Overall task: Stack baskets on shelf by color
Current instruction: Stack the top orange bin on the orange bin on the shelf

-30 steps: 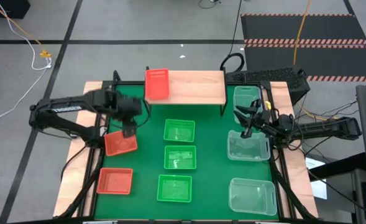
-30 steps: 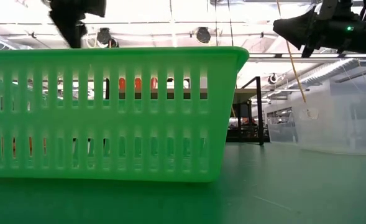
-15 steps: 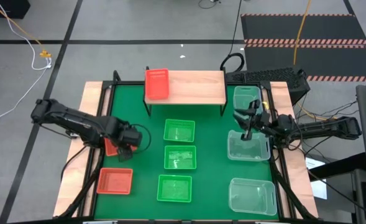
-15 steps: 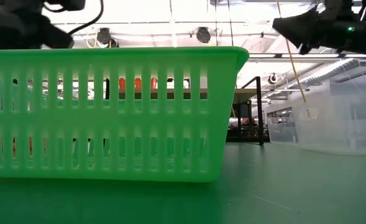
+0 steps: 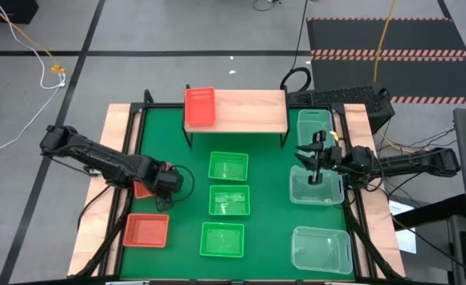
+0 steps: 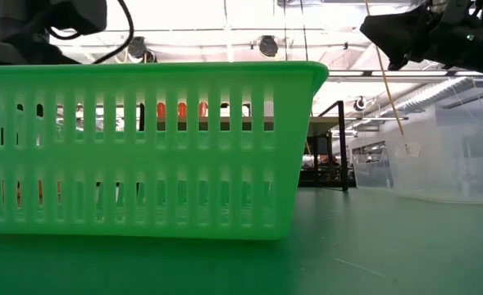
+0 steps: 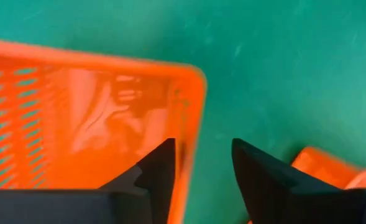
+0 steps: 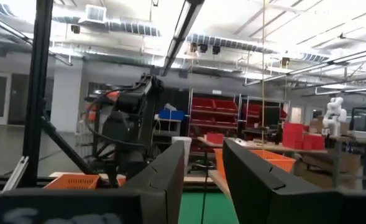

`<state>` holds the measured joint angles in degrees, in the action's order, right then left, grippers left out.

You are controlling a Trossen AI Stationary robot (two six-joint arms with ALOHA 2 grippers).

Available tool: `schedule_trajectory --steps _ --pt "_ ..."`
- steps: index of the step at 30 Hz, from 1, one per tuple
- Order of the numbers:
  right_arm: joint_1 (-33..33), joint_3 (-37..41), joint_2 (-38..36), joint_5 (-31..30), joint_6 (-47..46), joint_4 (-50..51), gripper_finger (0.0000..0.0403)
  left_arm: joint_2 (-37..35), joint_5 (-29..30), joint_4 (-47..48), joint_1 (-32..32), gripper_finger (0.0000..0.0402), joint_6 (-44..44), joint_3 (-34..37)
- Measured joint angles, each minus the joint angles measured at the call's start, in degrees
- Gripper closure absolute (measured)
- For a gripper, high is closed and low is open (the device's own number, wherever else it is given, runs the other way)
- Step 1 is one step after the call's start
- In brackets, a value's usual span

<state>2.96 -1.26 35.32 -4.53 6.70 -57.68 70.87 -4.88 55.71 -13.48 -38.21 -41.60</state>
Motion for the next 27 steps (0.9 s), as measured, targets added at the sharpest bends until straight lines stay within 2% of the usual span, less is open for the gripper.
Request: schedule_trajectory --steps 5,9,11,15,21,27 --pt "0.0 0.0 0.08 -3.68 -0.02 -1.93 0.03 0.02 1.38 -6.63 1.82 0.0317 -5.73 1.55" --pt "0.02 0.0 0.08 -5.96 -0.04 -2.11 0.0318 0.01 7.04 -16.04 4.41 0.0382 -6.87 1.55" --pt "0.01 0.0 0.08 -5.93 -0.02 -2.11 0.0328 0.0 9.95 -21.59 5.99 0.0388 -6.73 1.53" --pt "0.0 0.0 0.08 -5.93 0.46 -2.29 0.0343 0.0 12.64 -29.29 10.14 0.0351 -5.92 1.12" --pt "0.0 0.0 0.1 -5.93 1.36 -2.19 0.0353 -0.15 12.89 -25.21 13.31 0.0274 -0.6 -0.82" --pt "0.0 0.0 0.12 -5.91 1.7 -1.16 0.0353 -0.17 8.34 -13.76 11.71 0.0227 18.41 -4.0"
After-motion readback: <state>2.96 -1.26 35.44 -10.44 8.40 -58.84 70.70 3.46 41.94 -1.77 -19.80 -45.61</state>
